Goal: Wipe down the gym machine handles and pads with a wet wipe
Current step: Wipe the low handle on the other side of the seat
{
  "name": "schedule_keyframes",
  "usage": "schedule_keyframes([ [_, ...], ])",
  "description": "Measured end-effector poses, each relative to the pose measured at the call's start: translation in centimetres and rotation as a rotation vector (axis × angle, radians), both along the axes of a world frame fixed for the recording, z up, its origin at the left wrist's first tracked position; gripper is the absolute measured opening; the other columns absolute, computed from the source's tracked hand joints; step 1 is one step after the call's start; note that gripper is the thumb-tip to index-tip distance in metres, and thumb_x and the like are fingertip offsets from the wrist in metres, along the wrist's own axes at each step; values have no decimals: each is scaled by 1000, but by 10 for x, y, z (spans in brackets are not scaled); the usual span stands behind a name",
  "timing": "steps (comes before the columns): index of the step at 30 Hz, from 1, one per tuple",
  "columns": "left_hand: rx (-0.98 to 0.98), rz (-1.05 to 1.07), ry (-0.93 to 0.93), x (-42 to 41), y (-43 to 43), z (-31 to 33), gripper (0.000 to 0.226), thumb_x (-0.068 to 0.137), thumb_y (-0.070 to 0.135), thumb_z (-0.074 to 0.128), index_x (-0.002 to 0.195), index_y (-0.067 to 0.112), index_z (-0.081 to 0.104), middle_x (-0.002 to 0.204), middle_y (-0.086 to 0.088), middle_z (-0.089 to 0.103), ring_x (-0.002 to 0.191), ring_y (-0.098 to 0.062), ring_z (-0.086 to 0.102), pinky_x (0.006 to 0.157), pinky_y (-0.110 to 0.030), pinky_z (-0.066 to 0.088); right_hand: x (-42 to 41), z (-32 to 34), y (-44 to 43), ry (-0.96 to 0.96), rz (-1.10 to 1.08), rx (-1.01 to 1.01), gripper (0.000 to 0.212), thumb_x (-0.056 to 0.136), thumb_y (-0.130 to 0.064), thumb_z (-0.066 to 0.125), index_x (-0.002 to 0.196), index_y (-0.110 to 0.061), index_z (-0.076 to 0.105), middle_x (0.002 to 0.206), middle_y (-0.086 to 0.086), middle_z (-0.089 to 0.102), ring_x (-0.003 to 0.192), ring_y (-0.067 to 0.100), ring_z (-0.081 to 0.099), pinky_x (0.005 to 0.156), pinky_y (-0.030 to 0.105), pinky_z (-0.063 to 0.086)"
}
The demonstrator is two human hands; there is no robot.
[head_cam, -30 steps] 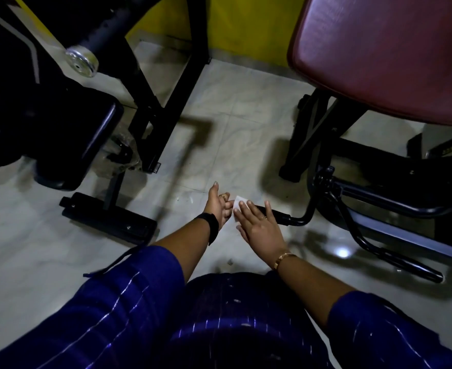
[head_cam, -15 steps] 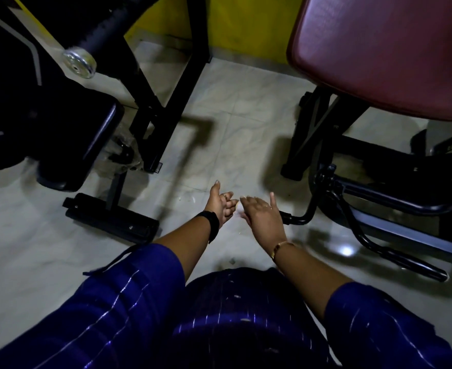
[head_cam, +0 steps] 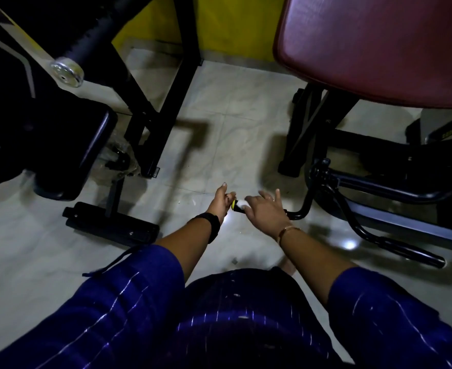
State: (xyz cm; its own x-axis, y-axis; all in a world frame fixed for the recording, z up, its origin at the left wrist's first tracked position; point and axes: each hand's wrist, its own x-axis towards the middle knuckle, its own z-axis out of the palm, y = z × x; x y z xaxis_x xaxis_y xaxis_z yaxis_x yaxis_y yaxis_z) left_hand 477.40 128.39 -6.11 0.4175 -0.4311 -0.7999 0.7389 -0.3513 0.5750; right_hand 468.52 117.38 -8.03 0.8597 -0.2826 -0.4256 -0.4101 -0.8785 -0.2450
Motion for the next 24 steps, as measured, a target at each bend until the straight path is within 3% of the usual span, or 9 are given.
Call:
schedule_keyframes([
  [2,22,-3,-38,1,-2,-1,60,105,43,19,147,4,34,156,-10,32,147,-17,24,118,-30,10,-23,-8,1,-83,55,-19,49,102,-43,28,145,-22,38,147,-1,43,145,22,22,116,54,0],
  [3,34,-24,-69,0,-3,-3,58,105,41,19,146,3,36,156,-9,33,146,-17,26,117,-29,11,-36,-10,-2,-128,43,-43,52,101,-45,25,146,-22,37,148,-1,43,144,22,24,116,53,2],
  [5,31,-108,-131,-3,-3,-2,55,106,38,18,148,7,37,156,-4,32,146,-15,23,116,-28,10,-55,-14,-14,-189,-58,-76,54,100,-46,24,141,-19,45,142,1,50,141,23,33,116,51,2],
  [9,23,-189,-200,-11,-2,-1,51,106,34,16,150,17,35,158,4,28,148,-12,16,116,-28,8,-61,-12,-43,-106,-153,-110,45,101,-45,29,118,-23,64,121,-1,66,139,21,35,115,49,-6],
  [11,69,-221,-214,-17,-3,1,56,101,47,23,150,23,36,159,5,26,148,-13,16,117,-30,9,-48,-8,-45,-53,-138,-94,47,102,-45,27,113,-24,67,117,0,68,138,20,35,115,49,-9],
  [13,129,-291,-225,-21,-3,6,78,84,65,34,152,26,33,161,5,21,149,-14,16,118,-34,10,-32,-3,-36,-36,-124,-51,47,102,-46,27,120,-25,64,122,2,65,139,20,34,115,49,-10],
  [18,281,-838,-643,-14,-2,4,50,107,20,26,155,12,17,163,0,6,151,-21,-6,120,-35,3,-34,-7,-4,-151,53,-22,49,102,-36,38,148,-18,34,150,2,40,143,21,28,116,48,-5],
  [22,397,-1137,-920,-8,8,-3,58,103,24,31,157,18,8,165,0,1,151,-21,-5,121,-40,9,-73,-16,-16,-187,14,-176,50,97,-34,37,141,-15,47,144,5,50,132,24,47,114,49,19],
  [24,416,-1220,-989,-7,14,-5,62,102,24,31,157,21,3,164,1,-2,151,-21,-7,121,-40,6,-92,-21,-29,-159,-32,-229,57,93,-41,32,141,-13,46,143,6,50,132,24,48,111,50,16],
])
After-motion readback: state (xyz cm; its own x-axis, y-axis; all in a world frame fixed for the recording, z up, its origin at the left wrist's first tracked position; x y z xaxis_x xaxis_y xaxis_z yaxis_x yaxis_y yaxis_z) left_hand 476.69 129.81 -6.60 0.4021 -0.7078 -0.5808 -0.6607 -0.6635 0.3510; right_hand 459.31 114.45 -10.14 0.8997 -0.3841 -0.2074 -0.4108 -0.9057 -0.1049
